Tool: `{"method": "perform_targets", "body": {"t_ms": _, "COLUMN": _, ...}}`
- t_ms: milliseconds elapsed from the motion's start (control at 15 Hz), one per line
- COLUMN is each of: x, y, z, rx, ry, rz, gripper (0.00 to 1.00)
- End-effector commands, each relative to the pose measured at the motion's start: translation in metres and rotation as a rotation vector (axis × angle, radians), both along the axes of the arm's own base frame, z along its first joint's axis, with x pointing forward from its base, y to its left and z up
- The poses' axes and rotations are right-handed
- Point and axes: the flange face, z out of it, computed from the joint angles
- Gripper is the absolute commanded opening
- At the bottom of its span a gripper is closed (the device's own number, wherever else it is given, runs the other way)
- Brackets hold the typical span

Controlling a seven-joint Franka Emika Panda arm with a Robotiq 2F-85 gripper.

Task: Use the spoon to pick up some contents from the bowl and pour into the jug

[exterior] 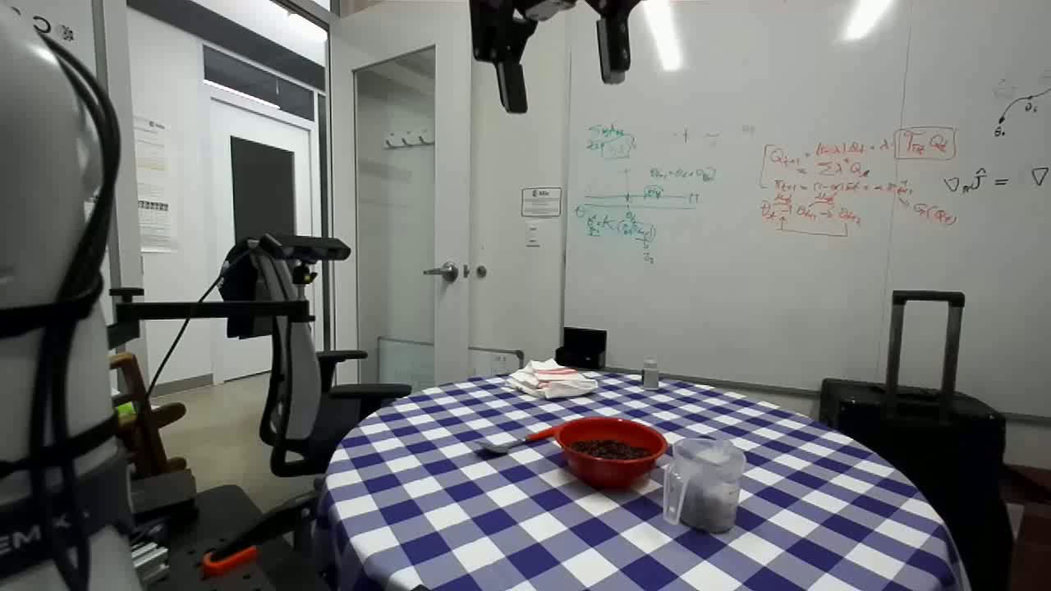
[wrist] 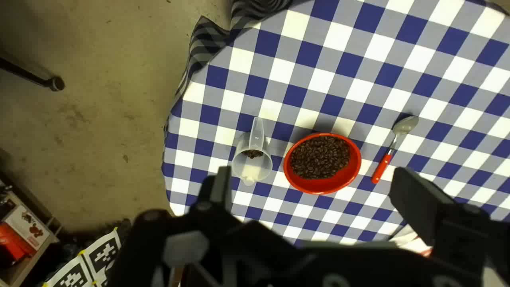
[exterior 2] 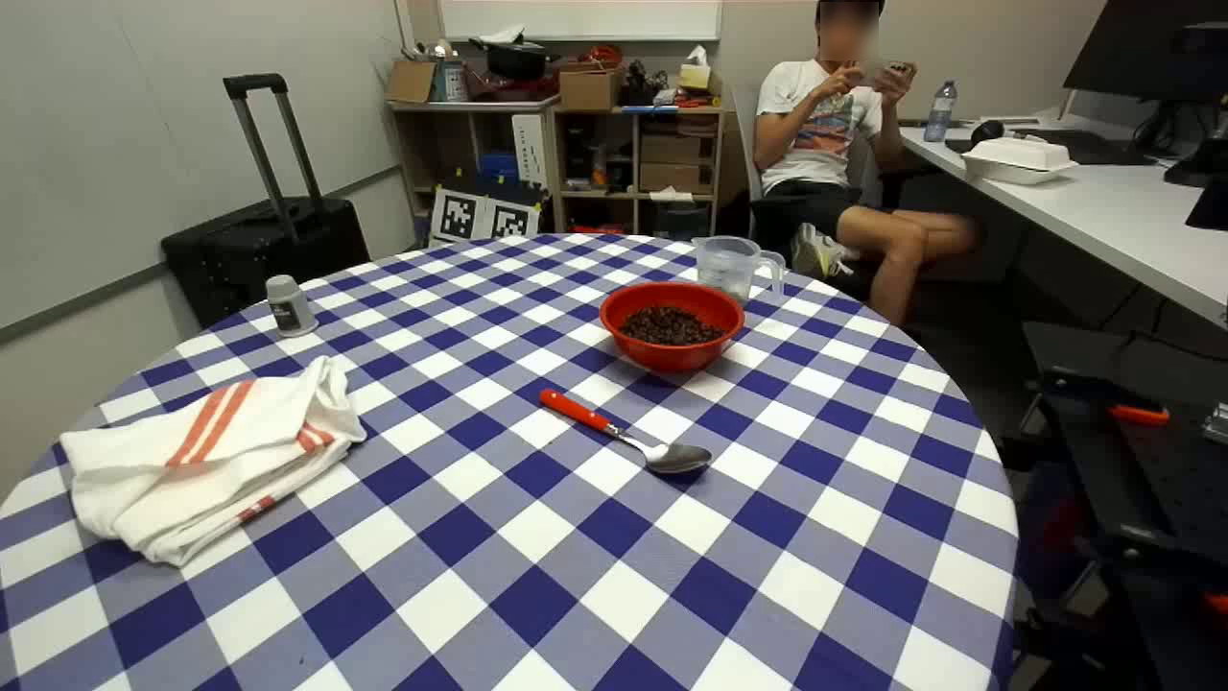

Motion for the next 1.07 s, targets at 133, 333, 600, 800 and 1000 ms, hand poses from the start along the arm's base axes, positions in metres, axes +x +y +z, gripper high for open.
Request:
{"method": "perform_targets", "body": {"t_ms": 133, "x": -0.003, "y": -0.002, "z": 0.001, "rx": -0.010, "ry": -0.001, "rz": -0.014, "gripper": 1.00}}
{"method": "perform_targets", "body": {"t_ms": 333, "x": -0.008, "y": 0.006, "z": -0.002, "rx": 0.032, "ry": 0.017, "rz": -0.082, "gripper": 1.00}}
{"method": "perform_targets", "body": {"t_ms": 600, "x": 0.027, "y": 0.052, "z": -0.029, "rx": 0.014, "ry": 0.088, "rz": -0.230, "gripper": 1.00}}
{"method": "perform_targets", "body": {"t_ms": 800, "x": 0.057, "y": 0.120, "z": -0.052, "rx": -0.058, "ry": 0.124, "rz": -0.246, "gripper": 1.00}}
{"method": "perform_targets", "body": {"t_ms": 1000, "x": 0.099, "y": 0.186, "z": -0.078, "rx": -0.147, "ry": 0.141, "rz": -0.246, "gripper": 1.00}}
